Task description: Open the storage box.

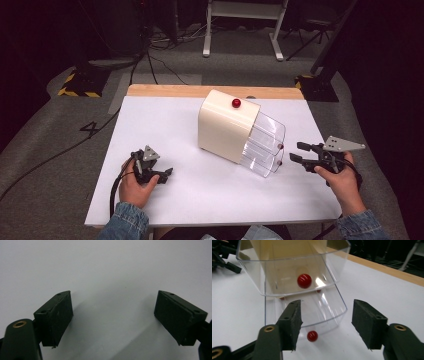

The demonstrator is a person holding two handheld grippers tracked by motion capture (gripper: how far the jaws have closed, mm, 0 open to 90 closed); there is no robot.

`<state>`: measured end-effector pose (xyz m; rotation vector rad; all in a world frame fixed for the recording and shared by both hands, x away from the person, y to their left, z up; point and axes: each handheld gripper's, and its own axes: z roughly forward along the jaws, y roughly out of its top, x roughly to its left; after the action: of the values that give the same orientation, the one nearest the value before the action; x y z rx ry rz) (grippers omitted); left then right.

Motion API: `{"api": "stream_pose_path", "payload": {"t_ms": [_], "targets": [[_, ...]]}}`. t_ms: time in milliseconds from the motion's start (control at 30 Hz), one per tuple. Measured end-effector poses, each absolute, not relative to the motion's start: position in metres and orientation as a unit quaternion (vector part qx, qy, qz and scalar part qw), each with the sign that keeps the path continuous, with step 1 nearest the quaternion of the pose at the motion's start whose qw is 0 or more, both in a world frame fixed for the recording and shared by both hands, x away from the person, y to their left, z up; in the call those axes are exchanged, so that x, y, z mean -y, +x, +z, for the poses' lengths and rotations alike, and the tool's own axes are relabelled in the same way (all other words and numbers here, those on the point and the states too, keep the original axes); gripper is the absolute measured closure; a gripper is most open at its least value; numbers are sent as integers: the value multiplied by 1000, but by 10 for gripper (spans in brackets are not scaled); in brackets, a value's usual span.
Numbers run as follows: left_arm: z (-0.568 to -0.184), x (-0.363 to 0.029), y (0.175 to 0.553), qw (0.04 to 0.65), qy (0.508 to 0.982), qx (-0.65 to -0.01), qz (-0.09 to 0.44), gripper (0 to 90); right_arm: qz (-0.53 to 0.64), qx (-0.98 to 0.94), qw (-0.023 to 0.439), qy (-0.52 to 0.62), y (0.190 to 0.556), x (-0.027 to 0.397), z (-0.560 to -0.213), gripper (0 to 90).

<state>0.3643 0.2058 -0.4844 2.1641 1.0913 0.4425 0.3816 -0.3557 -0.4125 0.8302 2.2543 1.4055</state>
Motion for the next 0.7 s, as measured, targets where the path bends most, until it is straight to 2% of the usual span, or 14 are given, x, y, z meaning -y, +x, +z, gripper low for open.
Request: {"api": "stream_pose_path", "payload": {"t_ms": [333, 700], "targets": [[-484, -206, 364, 331, 829, -417, 169, 155, 460, -803, 175, 337, 367, 388, -426, 279], [-484, -206, 364, 331, 829, -418, 167, 155, 374, -830, 174, 377, 358, 406, -445, 250]]}}
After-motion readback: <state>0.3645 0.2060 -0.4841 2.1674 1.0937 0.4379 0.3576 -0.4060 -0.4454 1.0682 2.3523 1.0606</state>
